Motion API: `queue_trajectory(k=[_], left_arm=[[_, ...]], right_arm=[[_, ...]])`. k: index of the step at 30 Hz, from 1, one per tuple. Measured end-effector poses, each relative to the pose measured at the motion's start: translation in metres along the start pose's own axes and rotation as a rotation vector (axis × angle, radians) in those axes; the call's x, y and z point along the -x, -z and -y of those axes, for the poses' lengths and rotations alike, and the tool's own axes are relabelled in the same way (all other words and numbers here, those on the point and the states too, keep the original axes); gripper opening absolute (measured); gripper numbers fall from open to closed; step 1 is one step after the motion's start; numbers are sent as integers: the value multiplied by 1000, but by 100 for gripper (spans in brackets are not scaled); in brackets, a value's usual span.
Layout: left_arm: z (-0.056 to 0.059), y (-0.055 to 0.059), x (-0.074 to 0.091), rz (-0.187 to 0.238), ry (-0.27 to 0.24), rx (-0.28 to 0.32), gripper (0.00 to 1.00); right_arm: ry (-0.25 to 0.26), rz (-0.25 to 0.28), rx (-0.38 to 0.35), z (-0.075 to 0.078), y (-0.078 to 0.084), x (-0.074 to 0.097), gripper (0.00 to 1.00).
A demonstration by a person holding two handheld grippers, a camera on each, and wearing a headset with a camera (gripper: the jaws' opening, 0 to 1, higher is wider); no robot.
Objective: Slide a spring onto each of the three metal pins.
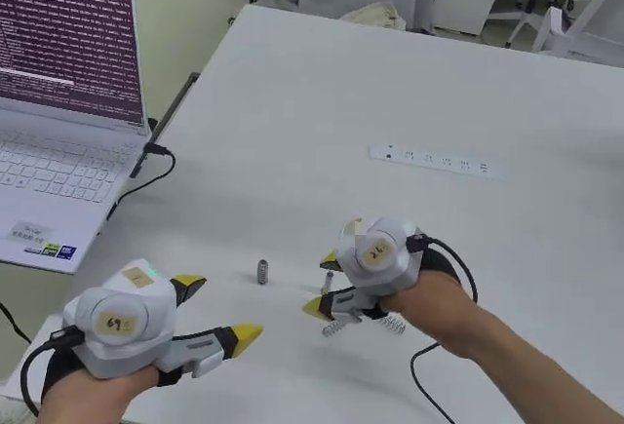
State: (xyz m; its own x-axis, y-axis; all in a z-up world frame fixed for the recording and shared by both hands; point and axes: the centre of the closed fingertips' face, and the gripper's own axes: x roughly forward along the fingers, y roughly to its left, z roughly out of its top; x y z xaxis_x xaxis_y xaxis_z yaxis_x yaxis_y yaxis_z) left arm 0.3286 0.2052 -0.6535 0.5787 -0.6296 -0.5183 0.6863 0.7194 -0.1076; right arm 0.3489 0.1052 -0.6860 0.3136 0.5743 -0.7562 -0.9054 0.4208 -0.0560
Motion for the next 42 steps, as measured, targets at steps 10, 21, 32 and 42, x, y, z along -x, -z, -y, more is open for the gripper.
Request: queue_trajectory(k=[10,21,32,42], left_arm=[[-1,-13,0,10,-27,-2,56],[3,-21,-3,16,-38,-4,56],[4,-23,-5,14,-37,-7,56],[7,-13,-8,-1,-24,0,56]], right_arm=[[63,83,-111,2,12,34,44],[149,173,-237,15,26,74,46],[213,210,-331,13,49,103,51],[253,221,-416,-4,78,123,55]])
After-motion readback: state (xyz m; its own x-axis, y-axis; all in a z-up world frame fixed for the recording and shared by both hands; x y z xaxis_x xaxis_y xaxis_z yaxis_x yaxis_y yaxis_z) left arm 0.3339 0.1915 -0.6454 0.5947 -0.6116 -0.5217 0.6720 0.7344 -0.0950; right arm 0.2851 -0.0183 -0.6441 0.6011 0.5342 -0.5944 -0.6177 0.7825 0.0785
